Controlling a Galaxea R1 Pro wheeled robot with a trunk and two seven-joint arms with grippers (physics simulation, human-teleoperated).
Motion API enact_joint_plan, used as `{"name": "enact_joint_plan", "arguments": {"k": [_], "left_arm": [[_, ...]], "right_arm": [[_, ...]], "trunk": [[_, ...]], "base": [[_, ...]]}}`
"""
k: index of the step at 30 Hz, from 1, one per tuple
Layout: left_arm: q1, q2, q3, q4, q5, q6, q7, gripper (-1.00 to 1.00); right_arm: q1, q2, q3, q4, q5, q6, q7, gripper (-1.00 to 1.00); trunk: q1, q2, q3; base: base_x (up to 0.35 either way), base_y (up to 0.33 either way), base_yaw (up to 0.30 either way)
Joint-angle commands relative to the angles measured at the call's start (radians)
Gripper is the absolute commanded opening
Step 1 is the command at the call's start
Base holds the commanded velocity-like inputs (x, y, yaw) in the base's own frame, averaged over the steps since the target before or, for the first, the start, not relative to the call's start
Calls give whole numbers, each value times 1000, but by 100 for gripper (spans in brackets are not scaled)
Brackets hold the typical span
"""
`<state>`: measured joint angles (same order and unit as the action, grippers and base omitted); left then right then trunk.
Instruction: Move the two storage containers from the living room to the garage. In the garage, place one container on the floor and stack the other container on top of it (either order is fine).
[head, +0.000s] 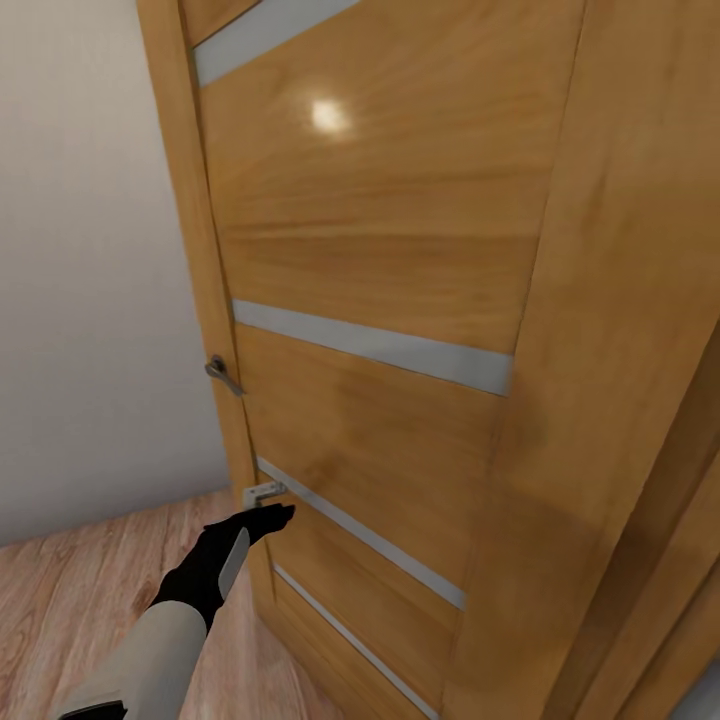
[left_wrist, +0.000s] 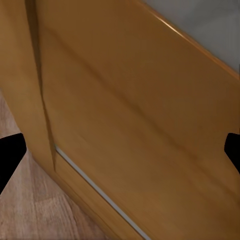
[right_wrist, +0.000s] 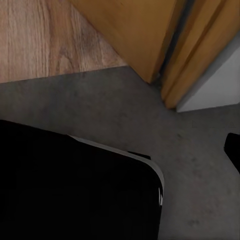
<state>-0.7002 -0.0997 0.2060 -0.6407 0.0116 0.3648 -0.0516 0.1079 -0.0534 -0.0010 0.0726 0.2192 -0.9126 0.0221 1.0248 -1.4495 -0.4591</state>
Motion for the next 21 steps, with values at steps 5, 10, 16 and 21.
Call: {"name": "enact_joint_plan", "arguments": {"k": [5, 10, 16, 21], "left_arm": [[-1, 0, 7, -2, 5, 6, -7, 100], [-1, 0, 7, -3, 5, 6, -7, 100], [-1, 0, 7, -3, 5, 6, -7, 100], [-1, -1, 7, -2, 5, 6, -7, 100]], "right_arm": [[0, 0, -1, 1, 0, -3, 2, 100], [0, 0, -1, 1, 0, -3, 2, 100], [0, 0, -1, 1, 0, -3, 2, 100], [0, 0, -1, 1, 0, -3, 2, 100]], "trunk": [[0, -1, -1], [0, -1, -1], [0, -1, -1], [0, -1, -1]], "base": [[142, 177, 0], [42, 52, 0], [4, 5, 0], [58, 86, 0]]}}
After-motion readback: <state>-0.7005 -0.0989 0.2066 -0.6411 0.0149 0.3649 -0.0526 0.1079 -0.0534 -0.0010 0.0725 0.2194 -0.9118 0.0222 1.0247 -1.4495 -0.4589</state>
